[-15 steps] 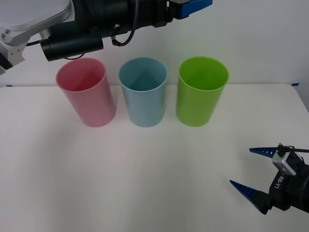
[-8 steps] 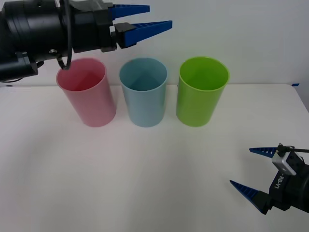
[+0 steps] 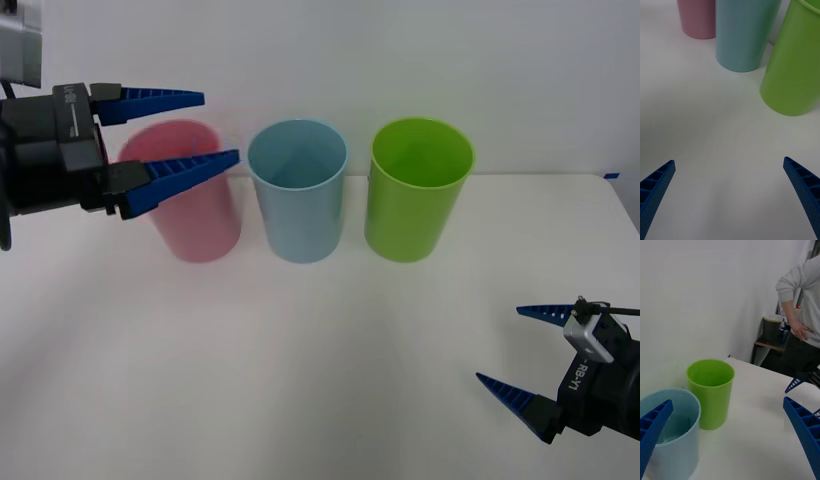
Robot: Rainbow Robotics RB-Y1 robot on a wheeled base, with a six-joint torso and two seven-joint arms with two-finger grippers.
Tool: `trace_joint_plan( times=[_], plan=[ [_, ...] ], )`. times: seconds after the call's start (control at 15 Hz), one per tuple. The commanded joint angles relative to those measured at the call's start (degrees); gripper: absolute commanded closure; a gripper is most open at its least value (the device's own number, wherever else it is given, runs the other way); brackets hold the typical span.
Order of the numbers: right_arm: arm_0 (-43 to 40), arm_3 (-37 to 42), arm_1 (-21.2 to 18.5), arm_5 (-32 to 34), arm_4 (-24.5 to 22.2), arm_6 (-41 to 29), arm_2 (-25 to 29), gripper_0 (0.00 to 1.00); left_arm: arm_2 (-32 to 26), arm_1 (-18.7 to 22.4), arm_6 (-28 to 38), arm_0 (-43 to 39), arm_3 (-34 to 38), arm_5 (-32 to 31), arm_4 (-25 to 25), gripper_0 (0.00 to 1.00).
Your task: Put cans in the blue bin and PET bottles in the pink bin and trash in the green bin.
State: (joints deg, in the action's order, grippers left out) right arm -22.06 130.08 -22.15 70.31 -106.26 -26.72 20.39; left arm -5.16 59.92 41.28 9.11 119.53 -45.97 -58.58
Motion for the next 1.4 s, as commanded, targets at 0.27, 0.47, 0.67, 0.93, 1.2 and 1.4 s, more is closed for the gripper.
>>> trace_joint_plan(
  times=[0.27,0.47,0.67,0.93,1.2,1.4],
  plan=[
    [0.00,0.00,0.00,0.00,0.00,0.00,0.00,0.00,-15.05,-8.24,2.22,-13.86,3.43,-13.18,-8.31,0.00],
    [0.00,0.00,0.00,0.00,0.00,0.00,0.00,0.00,-19.89,-13.69,3.72,-18.17,5.18,-18.98,-13.58,0.00],
    [0.00,0.00,0.00,0.00,0.00,0.00,0.00,0.00,-24.90,-20.90,7.93,-20.98,7.12,-26.89,-19.56,0.00],
    [0.00,0.00,0.00,0.00,0.00,0.00,0.00,0.00,-28.32,-26.96,9.08,-25.20,9.23,-32.17,-24.48,0.00],
    [0.00,0.00,0.00,0.00,0.00,0.00,0.00,0.00,-29.29,-29.51,9.16,-31.26,9.49,-32.17,-24.48,0.00],
    [0.00,0.00,0.00,0.00,0.00,0.00,0.00,0.00,-29.99,-30.83,9.25,-34.25,9.58,-32.17,-24.48,0.00]
  ],
)
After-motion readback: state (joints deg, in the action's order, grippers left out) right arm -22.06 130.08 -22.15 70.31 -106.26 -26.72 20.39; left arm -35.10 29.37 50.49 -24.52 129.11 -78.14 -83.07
